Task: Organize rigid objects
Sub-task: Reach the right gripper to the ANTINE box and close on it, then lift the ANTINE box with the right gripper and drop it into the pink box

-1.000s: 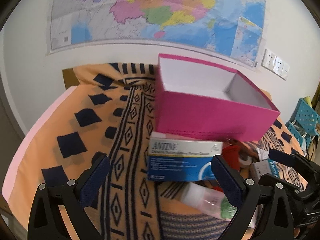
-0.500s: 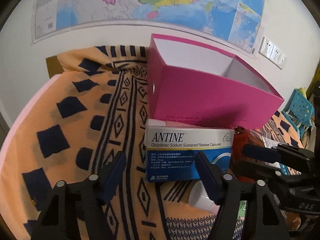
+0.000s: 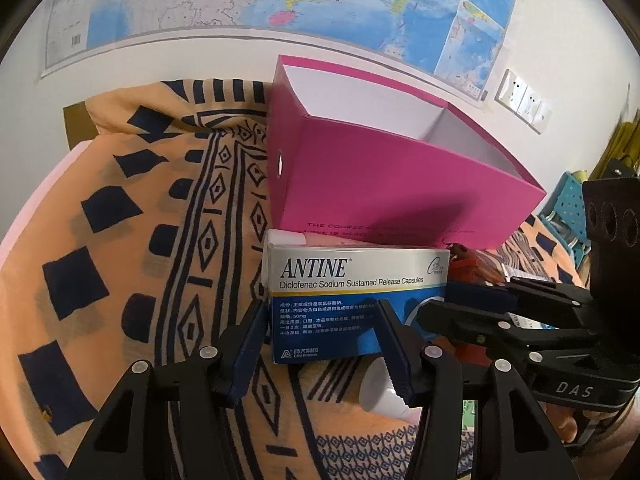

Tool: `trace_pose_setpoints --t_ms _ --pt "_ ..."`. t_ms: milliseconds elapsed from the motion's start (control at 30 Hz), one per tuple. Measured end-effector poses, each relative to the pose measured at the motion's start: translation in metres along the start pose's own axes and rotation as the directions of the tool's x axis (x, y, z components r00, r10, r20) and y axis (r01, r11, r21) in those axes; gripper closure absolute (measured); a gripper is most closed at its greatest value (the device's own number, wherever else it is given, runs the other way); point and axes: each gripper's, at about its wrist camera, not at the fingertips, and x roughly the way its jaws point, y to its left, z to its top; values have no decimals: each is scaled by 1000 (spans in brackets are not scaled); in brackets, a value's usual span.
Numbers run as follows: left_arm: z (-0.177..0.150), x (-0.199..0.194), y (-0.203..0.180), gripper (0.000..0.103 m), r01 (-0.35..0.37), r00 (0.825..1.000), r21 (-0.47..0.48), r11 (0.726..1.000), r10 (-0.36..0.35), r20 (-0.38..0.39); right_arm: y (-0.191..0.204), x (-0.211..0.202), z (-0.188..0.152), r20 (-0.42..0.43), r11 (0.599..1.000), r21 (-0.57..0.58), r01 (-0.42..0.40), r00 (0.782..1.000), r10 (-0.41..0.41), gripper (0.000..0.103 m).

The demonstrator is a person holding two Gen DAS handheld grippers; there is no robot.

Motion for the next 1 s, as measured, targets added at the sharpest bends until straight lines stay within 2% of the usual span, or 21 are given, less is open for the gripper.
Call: trace_pose_setpoints --t_ms 233,633,1000 --pt "3 -14 -11 47 37 999 3 999 -37 12 4 -11 1 20 1000 -19 22 1000 -21 68" --pt "51 -53 -40 46 77 986 75 994 -88 145 7 -60 25 130 998 -54 36 991 -29 68" --pt "90 -44 -54 46 46 982 103 994 -64 179 -4 -85 64 226 996 -64 63 973 -47 68"
